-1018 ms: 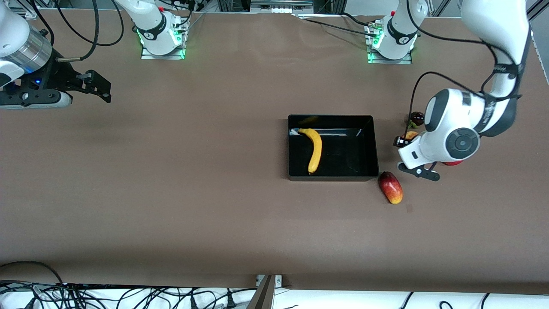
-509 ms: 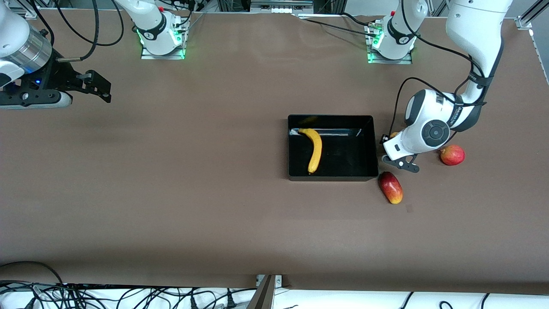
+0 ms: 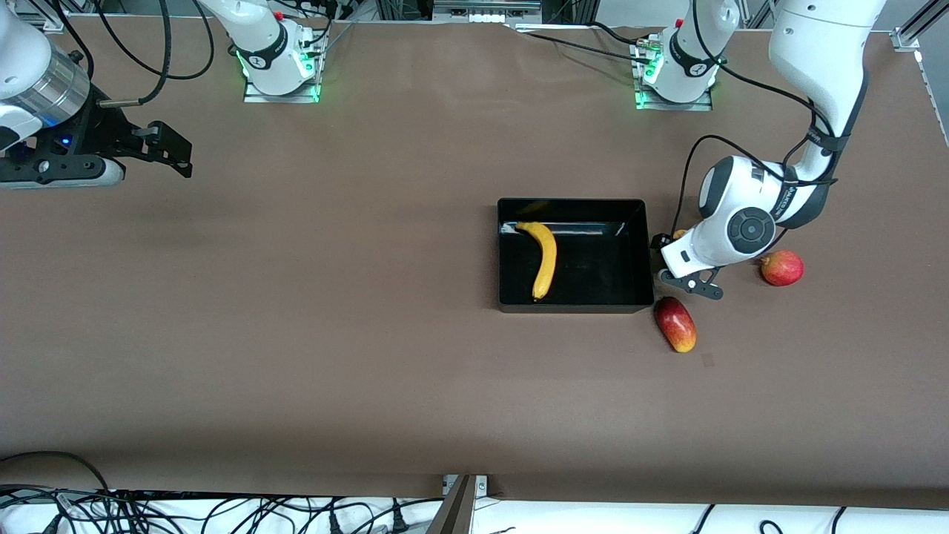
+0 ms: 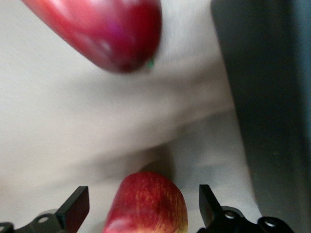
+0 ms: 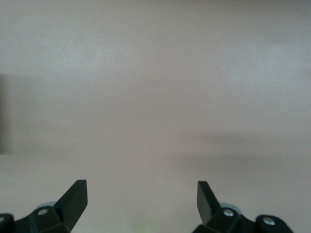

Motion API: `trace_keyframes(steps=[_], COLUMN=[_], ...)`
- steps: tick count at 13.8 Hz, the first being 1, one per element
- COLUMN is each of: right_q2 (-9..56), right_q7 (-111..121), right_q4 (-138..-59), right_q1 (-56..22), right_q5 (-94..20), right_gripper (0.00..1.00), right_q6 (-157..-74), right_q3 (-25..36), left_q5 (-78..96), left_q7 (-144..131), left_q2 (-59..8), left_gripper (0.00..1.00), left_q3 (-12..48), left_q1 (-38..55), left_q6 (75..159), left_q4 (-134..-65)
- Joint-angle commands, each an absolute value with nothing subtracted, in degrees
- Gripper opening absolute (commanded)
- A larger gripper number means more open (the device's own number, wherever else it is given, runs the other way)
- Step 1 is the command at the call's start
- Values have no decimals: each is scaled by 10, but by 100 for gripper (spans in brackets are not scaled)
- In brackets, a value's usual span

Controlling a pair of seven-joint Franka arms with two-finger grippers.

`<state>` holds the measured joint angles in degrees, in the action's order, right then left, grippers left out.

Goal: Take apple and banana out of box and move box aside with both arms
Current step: 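Open the left gripper to release the apple on the table, then move the left gripper into the tray and grasp the yellow banana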

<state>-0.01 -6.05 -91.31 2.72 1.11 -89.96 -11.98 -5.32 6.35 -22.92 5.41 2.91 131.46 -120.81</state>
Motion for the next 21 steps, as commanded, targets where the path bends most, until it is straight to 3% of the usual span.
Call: trace_keyframes(steps=[1, 4, 6, 9, 14, 19, 21], right_q2=[3, 3, 3, 3, 3, 3, 3], right_q7=[-67, -67, -67, -66, -66, -66, -66], right_q4=[-903, -903, -903, -903, -903, -903, -903], right_q1=[31, 31, 31, 31, 31, 31, 31], right_q5=[14, 14, 14, 14, 14, 14, 14], right_gripper=[100, 100, 100, 100, 100, 100, 100], right_q6=[-894, -895, -895, -895, -895, -895, -896], right_q3=[-124, -124, -124, -124, -124, -124, -124], left_q5=[-62, -45, 1, 18, 11, 10, -6], left_q7=[72, 64, 37, -83, -304, -320, -320], left_q2=[-162, -160, -163, -192, -292, -381, -385], left_gripper=[100, 100, 100, 100, 100, 100, 100], left_q3=[62, 89, 124, 164, 165, 163, 163], left_q1=[23, 35, 38, 60, 151, 171, 171], left_q6=[1225, 1083, 1081, 1127, 1283, 1365, 1377], left_q4=[-1164, -1053, -1041, -1030, -1042, -1048, -1049])
